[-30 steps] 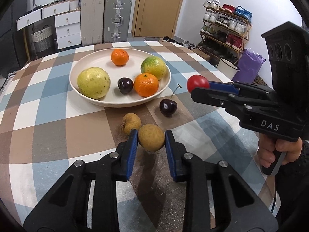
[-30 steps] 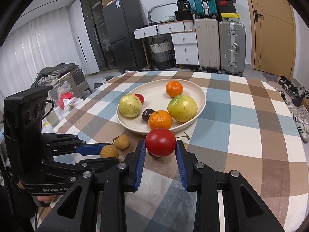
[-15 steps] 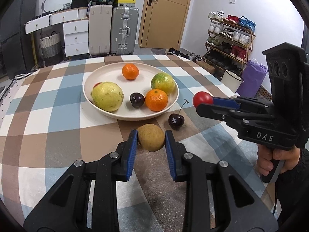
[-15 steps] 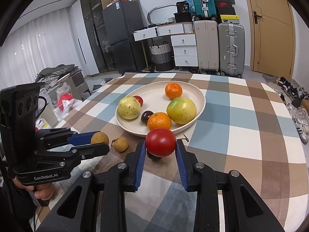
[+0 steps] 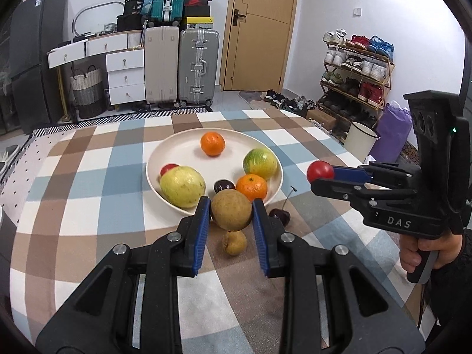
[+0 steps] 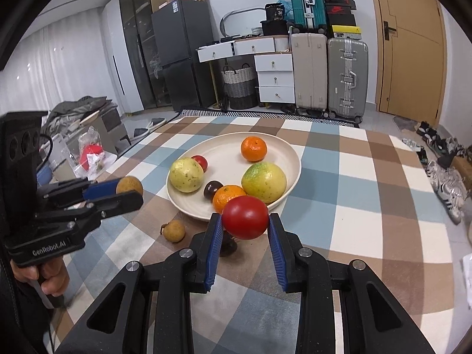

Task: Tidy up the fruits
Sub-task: 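Carry the tomato and kiwi over the cream plate and lower them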

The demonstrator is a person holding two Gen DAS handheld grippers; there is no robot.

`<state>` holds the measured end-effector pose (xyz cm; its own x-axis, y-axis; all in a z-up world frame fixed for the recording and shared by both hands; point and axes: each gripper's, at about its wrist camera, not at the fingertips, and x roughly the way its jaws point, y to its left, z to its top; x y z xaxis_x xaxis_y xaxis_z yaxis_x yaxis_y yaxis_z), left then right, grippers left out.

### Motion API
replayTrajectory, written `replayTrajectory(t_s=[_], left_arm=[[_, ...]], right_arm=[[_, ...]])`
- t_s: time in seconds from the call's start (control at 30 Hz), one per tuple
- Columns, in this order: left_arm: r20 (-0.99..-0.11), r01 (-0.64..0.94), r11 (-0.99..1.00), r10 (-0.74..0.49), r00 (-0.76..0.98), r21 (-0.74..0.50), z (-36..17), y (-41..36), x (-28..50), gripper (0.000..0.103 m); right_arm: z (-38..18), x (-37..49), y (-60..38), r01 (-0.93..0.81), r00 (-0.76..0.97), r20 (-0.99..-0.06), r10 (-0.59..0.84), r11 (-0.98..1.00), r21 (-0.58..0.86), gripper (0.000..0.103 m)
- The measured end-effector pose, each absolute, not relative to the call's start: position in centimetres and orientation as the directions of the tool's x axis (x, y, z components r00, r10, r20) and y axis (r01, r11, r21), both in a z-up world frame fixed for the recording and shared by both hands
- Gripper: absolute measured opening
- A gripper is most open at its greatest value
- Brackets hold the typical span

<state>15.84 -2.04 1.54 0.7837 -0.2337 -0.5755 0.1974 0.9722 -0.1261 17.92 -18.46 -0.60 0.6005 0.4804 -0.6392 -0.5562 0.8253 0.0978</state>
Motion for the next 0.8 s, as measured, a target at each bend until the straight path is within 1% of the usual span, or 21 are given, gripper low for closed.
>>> replayTrajectory(t_s=[0.23, 0.8], left_arm=[[-0.564, 0.185, 0.973, -0.229, 0.793, -0.135, 2.5, -1.5, 17.8, 0.025], [-0.58, 0.162, 0.979, -0.205, 0.788, -0.124, 0.8, -2.6, 23.6, 0.026]], right_arm=[[-0.3, 19.1, -17.7, -0.554, 0.598, -0.648, 0.471, 0.828, 0.091, 0.032], [-0.1, 23.7, -13.8, -0.583, 0.571, -0.648, 0.504, 0.805, 0.113, 0.032]])
